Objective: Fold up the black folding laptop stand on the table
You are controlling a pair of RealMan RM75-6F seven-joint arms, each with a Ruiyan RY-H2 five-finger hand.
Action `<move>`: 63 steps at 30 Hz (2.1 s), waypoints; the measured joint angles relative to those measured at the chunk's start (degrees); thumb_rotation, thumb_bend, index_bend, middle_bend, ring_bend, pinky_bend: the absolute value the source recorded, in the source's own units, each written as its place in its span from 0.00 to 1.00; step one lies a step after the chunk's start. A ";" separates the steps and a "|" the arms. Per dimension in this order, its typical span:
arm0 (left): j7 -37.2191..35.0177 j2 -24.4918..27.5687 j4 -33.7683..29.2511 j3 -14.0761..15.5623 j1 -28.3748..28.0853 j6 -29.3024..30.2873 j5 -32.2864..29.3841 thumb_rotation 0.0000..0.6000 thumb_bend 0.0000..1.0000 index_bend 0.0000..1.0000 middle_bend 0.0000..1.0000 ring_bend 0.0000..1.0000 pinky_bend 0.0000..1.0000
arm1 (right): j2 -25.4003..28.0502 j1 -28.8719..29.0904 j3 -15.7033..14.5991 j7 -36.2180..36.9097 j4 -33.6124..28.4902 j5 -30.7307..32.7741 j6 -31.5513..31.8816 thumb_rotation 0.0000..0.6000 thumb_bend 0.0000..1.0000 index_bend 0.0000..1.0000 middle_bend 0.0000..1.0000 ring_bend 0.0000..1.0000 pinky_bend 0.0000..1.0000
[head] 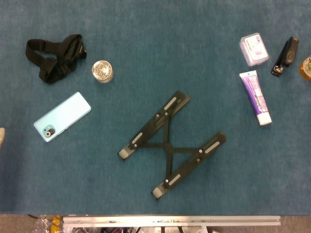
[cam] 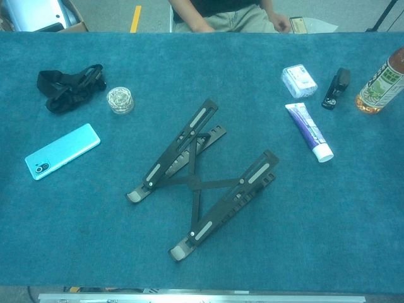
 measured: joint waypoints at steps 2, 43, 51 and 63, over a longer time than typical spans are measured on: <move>0.11 -0.07 -0.02 -0.02 -0.06 -0.08 0.06 1.00 0.28 0.18 0.18 0.08 0.14 | 0.01 0.03 0.03 0.06 0.06 0.02 -0.15 1.00 0.11 0.00 0.14 0.00 0.05; 0.97 0.14 -0.94 0.16 0.21 -1.20 -0.82 1.00 0.28 0.18 0.18 0.08 0.14 | 1.41 11.86 -5.29 49.57 -5.81 -4.59 -16.24 1.00 0.11 0.00 0.14 0.00 0.05; 0.78 0.27 -0.85 0.27 0.26 -1.31 -0.88 1.00 0.28 0.18 0.18 0.08 0.14 | -3.27 13.87 -6.61 57.88 -5.81 -2.88 -19.12 1.00 0.11 0.00 0.14 0.00 0.05; -0.26 0.72 -0.52 0.45 0.43 -1.67 -1.21 1.00 0.28 0.18 0.18 0.08 0.14 | -9.26 13.83 -7.20 57.31 -4.57 -0.60 -20.88 1.00 0.11 0.00 0.14 0.00 0.05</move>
